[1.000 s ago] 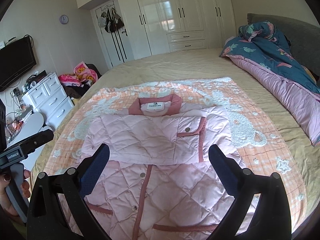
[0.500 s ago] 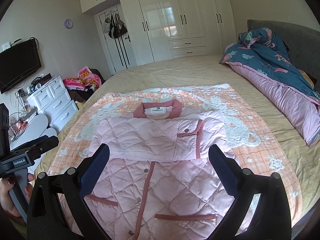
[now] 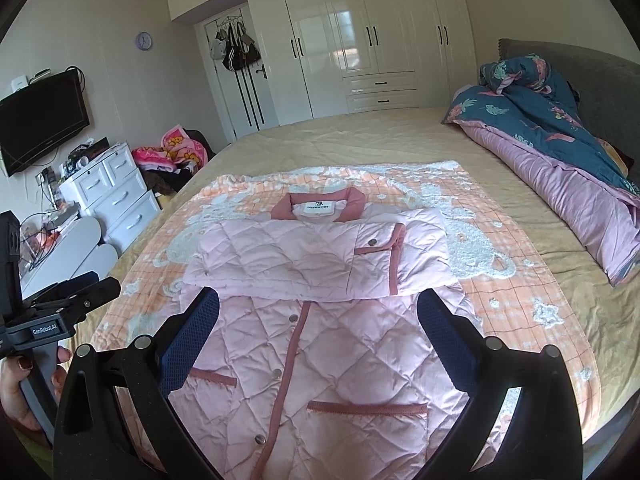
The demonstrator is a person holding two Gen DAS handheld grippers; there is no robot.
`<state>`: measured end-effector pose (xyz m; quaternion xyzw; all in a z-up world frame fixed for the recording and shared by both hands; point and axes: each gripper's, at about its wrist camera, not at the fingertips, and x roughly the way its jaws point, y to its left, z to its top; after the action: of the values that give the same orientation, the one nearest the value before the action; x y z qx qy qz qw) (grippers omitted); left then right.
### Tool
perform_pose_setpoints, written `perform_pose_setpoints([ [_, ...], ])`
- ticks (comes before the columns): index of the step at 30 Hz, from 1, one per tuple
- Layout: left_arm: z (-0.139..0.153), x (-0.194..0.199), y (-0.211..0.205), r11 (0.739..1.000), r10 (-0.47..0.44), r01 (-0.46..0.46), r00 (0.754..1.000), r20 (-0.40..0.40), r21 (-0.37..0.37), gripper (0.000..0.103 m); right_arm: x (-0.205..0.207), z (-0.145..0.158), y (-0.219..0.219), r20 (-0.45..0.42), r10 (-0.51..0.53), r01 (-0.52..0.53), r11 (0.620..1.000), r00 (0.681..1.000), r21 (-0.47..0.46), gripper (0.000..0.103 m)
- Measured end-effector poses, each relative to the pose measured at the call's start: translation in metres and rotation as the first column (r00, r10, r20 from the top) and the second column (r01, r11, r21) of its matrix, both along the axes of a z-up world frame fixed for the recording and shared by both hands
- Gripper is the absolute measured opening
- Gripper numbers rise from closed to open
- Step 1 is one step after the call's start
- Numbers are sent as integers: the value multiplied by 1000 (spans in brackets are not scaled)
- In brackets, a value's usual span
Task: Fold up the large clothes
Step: 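Move both tools back toward the trimmed jacket hem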
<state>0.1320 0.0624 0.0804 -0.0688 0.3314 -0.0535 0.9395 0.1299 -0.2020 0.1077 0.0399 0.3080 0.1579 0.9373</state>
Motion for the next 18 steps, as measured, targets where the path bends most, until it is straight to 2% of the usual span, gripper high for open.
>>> perform_pose_setpoints([
  [18,-36,-25,10,999,40,-38,998,-58,33,94,-20,-27,-17,-58,1,-2,1000,998,-19,99],
])
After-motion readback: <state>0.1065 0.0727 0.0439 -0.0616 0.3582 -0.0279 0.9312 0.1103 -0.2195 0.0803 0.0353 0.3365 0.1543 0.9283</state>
